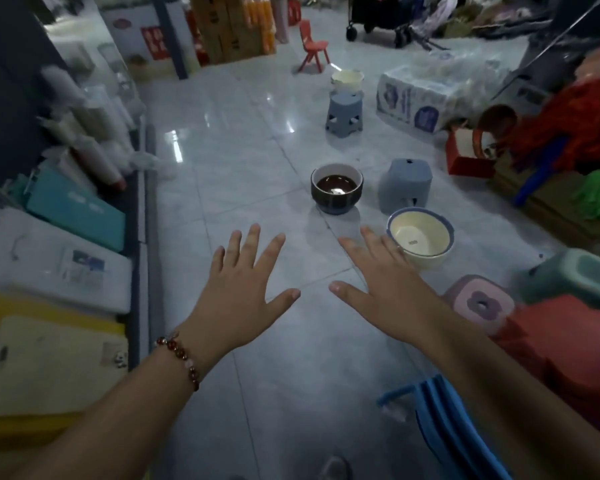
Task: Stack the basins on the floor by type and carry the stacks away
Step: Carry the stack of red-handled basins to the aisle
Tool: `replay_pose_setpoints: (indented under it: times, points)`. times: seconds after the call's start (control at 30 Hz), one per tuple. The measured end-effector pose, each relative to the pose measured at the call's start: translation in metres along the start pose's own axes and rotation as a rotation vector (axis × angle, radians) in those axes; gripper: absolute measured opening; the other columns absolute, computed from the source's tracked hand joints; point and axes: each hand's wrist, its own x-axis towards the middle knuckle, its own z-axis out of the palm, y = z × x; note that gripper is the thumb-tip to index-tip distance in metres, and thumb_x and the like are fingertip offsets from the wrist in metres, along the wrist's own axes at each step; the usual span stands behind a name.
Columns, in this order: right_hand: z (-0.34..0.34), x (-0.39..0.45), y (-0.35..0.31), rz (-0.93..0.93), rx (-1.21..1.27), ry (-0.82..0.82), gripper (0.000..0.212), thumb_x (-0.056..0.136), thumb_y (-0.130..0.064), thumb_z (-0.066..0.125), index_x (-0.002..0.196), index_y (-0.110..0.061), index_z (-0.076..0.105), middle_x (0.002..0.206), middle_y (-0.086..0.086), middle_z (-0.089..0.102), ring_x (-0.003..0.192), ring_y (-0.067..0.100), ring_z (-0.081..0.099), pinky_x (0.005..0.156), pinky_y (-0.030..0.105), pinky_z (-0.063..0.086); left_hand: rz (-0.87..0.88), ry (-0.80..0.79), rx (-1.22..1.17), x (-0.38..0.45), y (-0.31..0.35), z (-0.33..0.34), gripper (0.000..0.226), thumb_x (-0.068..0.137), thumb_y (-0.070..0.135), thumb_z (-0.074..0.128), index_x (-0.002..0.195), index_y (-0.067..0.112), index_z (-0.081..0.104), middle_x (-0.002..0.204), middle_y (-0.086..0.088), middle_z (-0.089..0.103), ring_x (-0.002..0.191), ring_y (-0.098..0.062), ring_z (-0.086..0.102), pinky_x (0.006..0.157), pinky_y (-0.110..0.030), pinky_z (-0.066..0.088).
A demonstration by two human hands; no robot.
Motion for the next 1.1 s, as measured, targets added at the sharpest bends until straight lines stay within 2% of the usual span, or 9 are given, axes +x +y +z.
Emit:
replay_pose_setpoints:
  times: [0.1,0.2,0.33,0.4,0.5,0.63,0.8,1.0,1.1]
  points:
    - [-0.007,0.044,-0.003,-0.043,0.011,-0.024,0.074,0.095,-0.064,0.038,0.156,-0.04,0.004,0.165,-0.001,-0.01,0.152,0.025,-0.009,0.121,0.042,0.001,-0.037,-0.007,-0.002,0.029,-0.021,0.005,0.088,0.078,0.083,0.003,0.15,0.042,-0.024,0.163,-0.002,-0.023,0.151,-0.029,-0.015,0.117,-0.042,-0.008]
    - [-0.012,0.094,-0.005,-0.069,-0.026,-0.04,0.075,0.095,-0.064,0.037,0.157,-0.039,0.003,0.165,-0.001,-0.009,0.152,0.025,-0.009,0.122,0.044,0.002,-0.049,-0.005,-0.014,0.067,-0.043,0.008,0.087,0.079,0.082,0.005,0.15,0.041,-0.026,0.163,-0.001,-0.025,0.151,-0.027,-0.016,0.116,-0.04,-0.008]
    - [-0.016,0.171,-0.01,-0.071,-0.07,-0.041,0.077,0.094,-0.065,0.037,0.156,-0.037,0.002,0.165,0.001,-0.011,0.152,0.028,-0.007,0.122,0.045,0.003,-0.057,-0.007,-0.052,0.136,-0.076,0.013,0.089,0.091,0.074,0.031,0.152,0.039,-0.022,0.162,-0.004,-0.025,0.152,-0.029,-0.015,0.12,-0.043,-0.003]
    - [-0.019,0.214,-0.011,-0.062,-0.077,-0.046,0.078,0.094,-0.065,0.038,0.157,-0.037,0.001,0.165,0.0,-0.011,0.152,0.027,-0.009,0.122,0.046,0.002,-0.052,-0.005,-0.057,0.178,-0.096,0.015,0.089,0.092,0.07,0.035,0.152,0.038,-0.023,0.162,-0.005,-0.027,0.151,-0.029,-0.016,0.122,-0.045,-0.002]
    - [-0.028,0.275,-0.01,-0.005,-0.083,-0.042,0.079,0.093,-0.066,0.038,0.156,-0.036,0.0,0.165,0.0,-0.012,0.151,0.025,-0.011,0.122,0.046,0.001,-0.011,-0.026,-0.069,0.242,-0.127,0.016,0.088,0.091,0.071,0.03,0.152,0.037,-0.024,0.162,-0.005,-0.027,0.151,-0.03,-0.015,0.122,-0.046,0.0]
    - [-0.041,0.345,-0.007,0.101,-0.019,-0.005,0.079,0.093,-0.066,0.037,0.155,-0.039,-0.003,0.165,-0.002,-0.013,0.151,0.023,-0.012,0.122,0.045,0.002,0.072,-0.022,-0.051,0.326,-0.156,0.008,0.087,0.08,0.079,0.005,0.151,0.037,-0.025,0.161,-0.006,-0.028,0.152,-0.031,-0.014,0.121,-0.045,0.0]
    - [-0.062,0.417,0.005,0.174,0.044,0.004,0.077,0.095,-0.065,0.036,0.155,-0.039,-0.003,0.164,-0.004,-0.015,0.151,0.023,-0.015,0.121,0.044,-0.002,0.139,-0.011,-0.081,0.426,-0.168,-0.013,0.086,0.088,0.073,0.022,0.155,0.036,-0.017,0.162,-0.008,-0.026,0.152,-0.03,-0.014,0.123,-0.047,0.001]
    - [-0.088,0.52,0.045,0.186,0.109,0.074,0.076,0.095,-0.062,0.039,0.155,-0.039,-0.001,0.165,-0.005,-0.01,0.151,0.021,-0.013,0.122,0.045,-0.001,0.207,-0.004,-0.042,0.543,-0.166,-0.015,0.087,0.079,0.078,0.005,0.153,0.039,-0.02,0.163,-0.008,-0.024,0.152,-0.03,-0.013,0.122,-0.046,0.002]
    - [-0.102,0.573,0.075,0.164,0.096,0.12,0.075,0.094,-0.061,0.042,0.156,-0.037,0.007,0.165,-0.005,-0.002,0.151,0.021,-0.007,0.121,0.044,0.002,0.215,-0.012,-0.034,0.605,-0.163,-0.011,0.087,0.08,0.079,0.009,0.153,0.039,-0.018,0.164,-0.008,-0.019,0.152,-0.031,-0.01,0.123,-0.047,0.005]
